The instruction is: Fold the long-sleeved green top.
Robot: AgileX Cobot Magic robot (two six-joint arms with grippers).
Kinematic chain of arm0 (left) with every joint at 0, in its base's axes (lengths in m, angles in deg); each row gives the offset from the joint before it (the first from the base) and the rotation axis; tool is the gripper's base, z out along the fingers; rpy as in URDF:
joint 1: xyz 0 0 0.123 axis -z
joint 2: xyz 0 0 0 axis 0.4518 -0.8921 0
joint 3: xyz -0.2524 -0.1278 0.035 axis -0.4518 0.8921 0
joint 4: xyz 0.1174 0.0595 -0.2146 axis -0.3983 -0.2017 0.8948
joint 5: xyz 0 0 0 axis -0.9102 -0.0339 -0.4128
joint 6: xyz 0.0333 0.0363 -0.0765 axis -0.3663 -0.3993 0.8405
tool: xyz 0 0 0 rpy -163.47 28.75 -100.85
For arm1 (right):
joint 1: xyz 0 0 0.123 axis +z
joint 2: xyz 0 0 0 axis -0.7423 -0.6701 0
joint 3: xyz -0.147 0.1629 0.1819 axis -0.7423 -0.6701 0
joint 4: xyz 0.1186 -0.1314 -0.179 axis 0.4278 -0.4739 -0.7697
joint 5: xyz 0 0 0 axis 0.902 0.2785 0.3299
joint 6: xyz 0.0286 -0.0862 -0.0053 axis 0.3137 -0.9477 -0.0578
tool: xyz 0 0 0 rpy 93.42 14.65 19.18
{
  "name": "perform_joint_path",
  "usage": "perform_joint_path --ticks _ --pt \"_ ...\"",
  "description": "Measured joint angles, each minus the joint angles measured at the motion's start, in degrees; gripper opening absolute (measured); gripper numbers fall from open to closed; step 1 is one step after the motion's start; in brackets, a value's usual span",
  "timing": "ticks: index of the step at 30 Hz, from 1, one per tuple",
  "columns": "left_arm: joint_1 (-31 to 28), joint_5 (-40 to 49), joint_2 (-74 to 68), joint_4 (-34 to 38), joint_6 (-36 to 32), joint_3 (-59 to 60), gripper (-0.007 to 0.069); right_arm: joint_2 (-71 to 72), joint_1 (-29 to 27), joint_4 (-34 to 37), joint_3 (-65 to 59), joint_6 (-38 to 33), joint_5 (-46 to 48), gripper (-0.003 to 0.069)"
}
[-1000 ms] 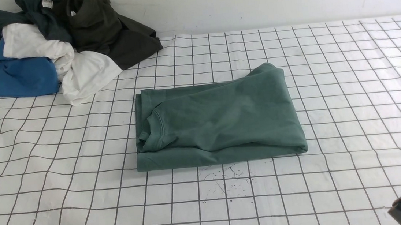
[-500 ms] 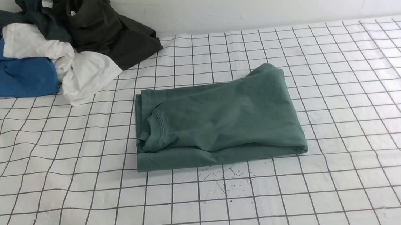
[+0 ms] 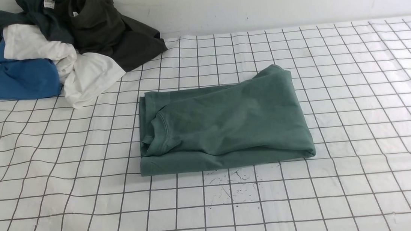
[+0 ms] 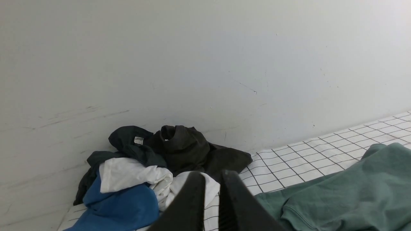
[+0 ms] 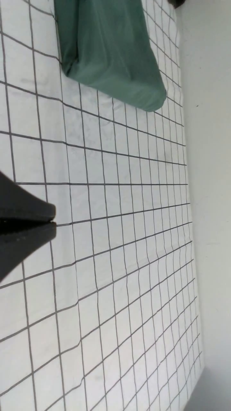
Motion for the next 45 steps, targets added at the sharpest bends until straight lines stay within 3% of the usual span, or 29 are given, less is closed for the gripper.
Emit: perform_joint_path --ticks 21,29,34,45 --pt "0.0 -0.2 0.1 0.0 0.0 0.2 0.0055 0.0 0.0 -0.1 0.0 -1.2 0.2 -0.001" --pt "-1.0 -1.5 0.7 0.2 0.7 11.0 0.0055 0.0 0.0 -0.2 0.0 -1.2 0.2 -0.001" --pt "-1.0 10.7 0.7 0.9 2.7 14.0 0.0055 0.0 0.0 0.0 0.0 -1.3 0.2 -0.001" --pt "-3.7 12.0 0.7 0.7 2.6 13.8 0.0055 0.0 0.0 0.0 0.0 -1.3 0.2 -0.001"
